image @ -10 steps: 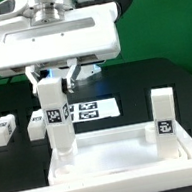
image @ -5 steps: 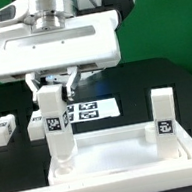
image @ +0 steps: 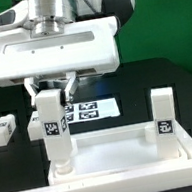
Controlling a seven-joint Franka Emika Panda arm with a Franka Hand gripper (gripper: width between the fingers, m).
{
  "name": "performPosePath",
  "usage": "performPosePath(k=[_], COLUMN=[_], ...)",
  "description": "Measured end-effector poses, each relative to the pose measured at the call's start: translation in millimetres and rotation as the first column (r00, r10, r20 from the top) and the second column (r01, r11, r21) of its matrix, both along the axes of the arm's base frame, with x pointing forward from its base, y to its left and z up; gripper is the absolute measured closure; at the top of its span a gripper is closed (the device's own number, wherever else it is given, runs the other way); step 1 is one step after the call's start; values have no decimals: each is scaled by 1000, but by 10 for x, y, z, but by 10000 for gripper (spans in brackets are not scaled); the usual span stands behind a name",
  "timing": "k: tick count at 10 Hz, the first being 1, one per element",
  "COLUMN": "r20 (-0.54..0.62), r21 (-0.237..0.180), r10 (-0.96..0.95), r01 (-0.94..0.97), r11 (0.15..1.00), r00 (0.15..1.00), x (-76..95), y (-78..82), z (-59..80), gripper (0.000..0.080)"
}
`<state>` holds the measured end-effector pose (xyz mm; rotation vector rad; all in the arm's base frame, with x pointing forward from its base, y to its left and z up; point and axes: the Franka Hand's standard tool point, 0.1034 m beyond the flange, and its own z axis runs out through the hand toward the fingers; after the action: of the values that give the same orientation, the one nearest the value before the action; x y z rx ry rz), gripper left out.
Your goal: Assemble desk
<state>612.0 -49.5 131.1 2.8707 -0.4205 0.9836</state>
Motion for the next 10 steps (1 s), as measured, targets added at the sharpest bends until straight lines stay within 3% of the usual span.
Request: performPosePath(k=[10], r20=[-10], r21=[-16], r10=[9], r01=[-9], r11=[1000], r00=[1000], x=[-19], y=[21], z=[-190], gripper=[509])
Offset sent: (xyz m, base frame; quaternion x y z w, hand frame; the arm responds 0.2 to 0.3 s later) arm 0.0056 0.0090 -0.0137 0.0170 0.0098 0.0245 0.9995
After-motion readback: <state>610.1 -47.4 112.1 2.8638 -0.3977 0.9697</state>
